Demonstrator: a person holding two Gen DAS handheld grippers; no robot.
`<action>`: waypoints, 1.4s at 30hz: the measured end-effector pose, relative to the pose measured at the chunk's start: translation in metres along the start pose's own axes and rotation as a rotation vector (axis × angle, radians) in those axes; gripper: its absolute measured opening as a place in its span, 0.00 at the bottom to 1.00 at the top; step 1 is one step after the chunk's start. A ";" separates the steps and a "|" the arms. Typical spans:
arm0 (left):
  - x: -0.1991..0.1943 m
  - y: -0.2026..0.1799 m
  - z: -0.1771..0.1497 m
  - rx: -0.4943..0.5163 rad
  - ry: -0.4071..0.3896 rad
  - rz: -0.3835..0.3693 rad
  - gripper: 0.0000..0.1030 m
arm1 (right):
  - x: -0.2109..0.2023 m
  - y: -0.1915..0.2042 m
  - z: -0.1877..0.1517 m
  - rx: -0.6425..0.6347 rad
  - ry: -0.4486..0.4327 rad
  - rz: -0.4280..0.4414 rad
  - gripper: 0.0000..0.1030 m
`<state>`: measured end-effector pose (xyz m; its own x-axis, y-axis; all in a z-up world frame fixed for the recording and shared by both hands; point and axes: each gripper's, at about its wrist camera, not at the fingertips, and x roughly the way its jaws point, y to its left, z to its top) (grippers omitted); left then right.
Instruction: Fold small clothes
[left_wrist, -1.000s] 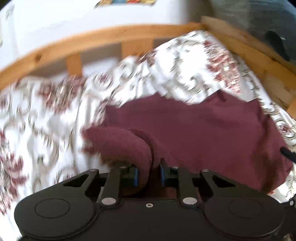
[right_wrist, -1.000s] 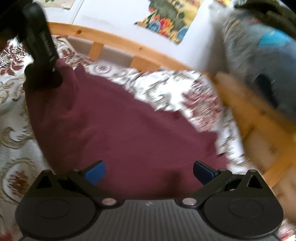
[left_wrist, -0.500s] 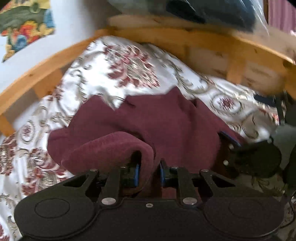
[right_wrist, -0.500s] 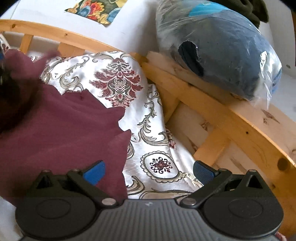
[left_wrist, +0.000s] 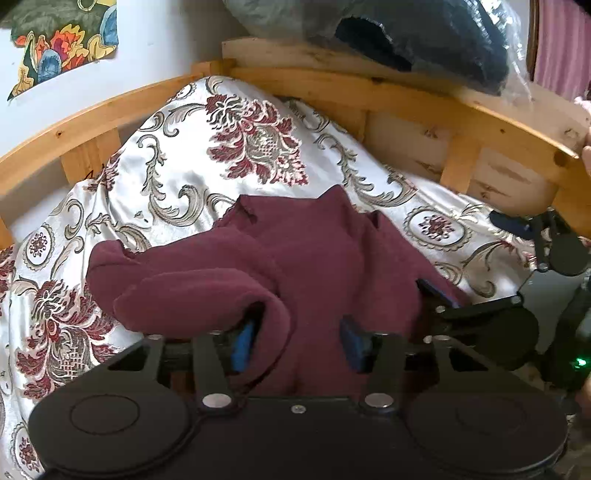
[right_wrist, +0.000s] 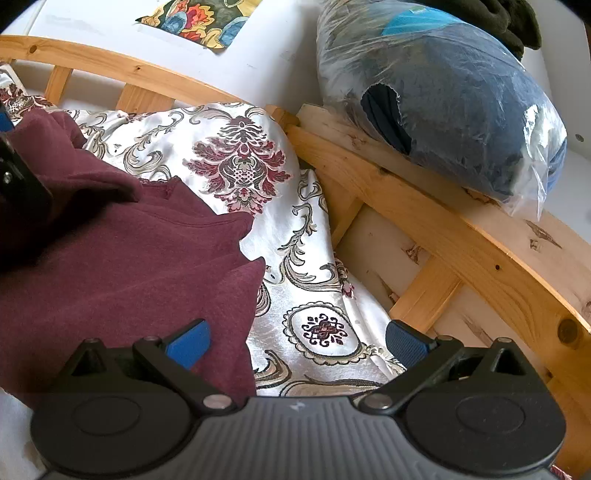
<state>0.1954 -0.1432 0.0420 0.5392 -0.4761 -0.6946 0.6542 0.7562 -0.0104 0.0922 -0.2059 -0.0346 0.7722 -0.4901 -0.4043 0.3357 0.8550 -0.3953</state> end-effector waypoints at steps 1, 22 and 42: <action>-0.003 0.000 0.000 0.002 -0.008 -0.016 0.64 | 0.000 0.000 0.000 0.001 0.001 0.000 1.00; -0.079 0.039 -0.028 -0.068 -0.201 -0.126 0.93 | -0.001 -0.006 0.000 0.071 -0.001 0.005 1.00; 0.049 0.184 0.001 -0.742 -0.074 -0.344 0.94 | -0.007 0.005 0.003 0.147 -0.112 0.009 1.00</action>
<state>0.3426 -0.0273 0.0067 0.4227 -0.7444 -0.5169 0.2826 0.6502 -0.7053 0.0896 -0.1978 -0.0307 0.8279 -0.4674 -0.3099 0.3975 0.8789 -0.2638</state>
